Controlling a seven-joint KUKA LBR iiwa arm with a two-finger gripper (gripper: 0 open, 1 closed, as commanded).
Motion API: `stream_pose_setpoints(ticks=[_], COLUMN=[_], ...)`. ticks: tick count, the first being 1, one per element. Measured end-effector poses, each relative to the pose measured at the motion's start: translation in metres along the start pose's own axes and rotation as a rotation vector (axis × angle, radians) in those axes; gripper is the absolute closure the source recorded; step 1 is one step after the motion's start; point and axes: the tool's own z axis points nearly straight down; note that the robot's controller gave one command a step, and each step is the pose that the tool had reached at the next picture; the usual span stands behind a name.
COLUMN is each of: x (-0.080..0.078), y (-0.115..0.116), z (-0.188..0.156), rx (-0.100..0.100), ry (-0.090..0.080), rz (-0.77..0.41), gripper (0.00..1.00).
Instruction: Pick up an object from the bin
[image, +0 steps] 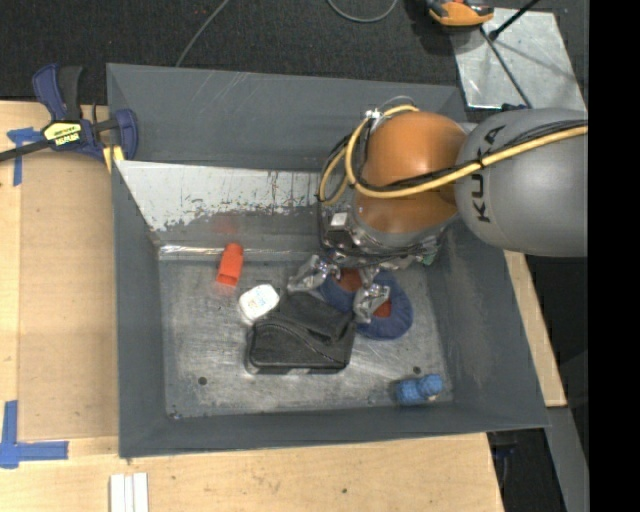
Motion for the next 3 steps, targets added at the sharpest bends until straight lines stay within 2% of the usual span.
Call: stream_pose_setpoints(ticks=[1,2,3], x=[0.001,-0.017,-0.017], y=[-0.001,0.021,0.020], z=[0.001,-0.100,-0.265], rx=[0.004,0.011,0.015], ry=[-0.001,-0.005,-0.006], rz=[0.002,-0.240,-0.252], gripper=[1.00,1.00,1.00])
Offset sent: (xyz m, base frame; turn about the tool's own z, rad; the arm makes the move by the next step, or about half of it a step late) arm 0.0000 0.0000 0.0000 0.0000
